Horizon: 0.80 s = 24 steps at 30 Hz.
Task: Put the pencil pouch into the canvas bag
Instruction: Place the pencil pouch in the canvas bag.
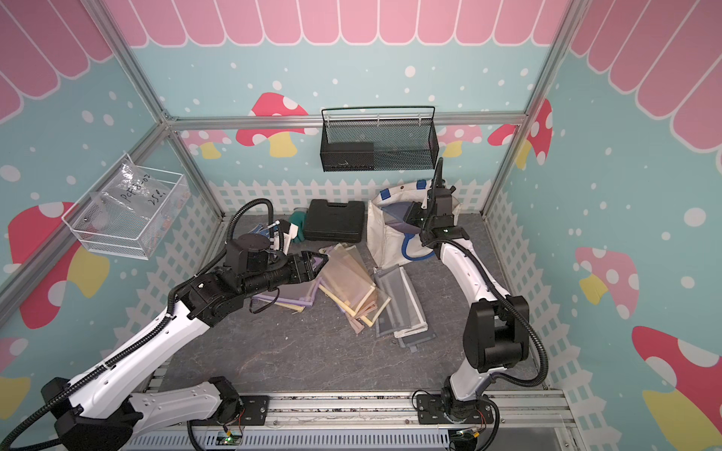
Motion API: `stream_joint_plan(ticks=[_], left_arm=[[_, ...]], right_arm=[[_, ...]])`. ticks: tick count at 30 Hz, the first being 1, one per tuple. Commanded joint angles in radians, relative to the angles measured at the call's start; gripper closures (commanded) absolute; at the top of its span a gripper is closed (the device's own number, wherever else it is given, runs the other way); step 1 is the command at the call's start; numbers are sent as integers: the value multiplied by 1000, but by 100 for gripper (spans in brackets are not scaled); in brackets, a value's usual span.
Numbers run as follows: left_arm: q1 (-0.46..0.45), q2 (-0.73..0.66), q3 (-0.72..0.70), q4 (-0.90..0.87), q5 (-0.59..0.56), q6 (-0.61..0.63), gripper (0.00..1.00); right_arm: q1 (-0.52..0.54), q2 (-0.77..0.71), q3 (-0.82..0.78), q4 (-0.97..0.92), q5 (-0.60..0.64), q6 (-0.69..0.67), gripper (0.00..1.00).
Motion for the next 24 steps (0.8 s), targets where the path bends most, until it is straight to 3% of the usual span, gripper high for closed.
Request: stream_joint_plan(ticks=[1, 10, 13, 18, 24], left_arm=[[4, -4, 19, -50, -38, 8, 22], [43, -8, -1, -154, -88, -56, 22], [72, -3, -13, -218, -99, -85, 23], [131, -22, -79, -258, -70, -122, 23], [228, -47, -194, -254, 12, -156, 23]], right_arm=[[-5, 12, 21, -4, 6, -14, 100], [-5, 51, 28, -27, -4, -28, 90], [-4, 48, 32, -39, -22, -40, 75], [1, 1, 32, -72, -42, -88, 37], [33, -85, 18, -201, -43, -212, 24]])
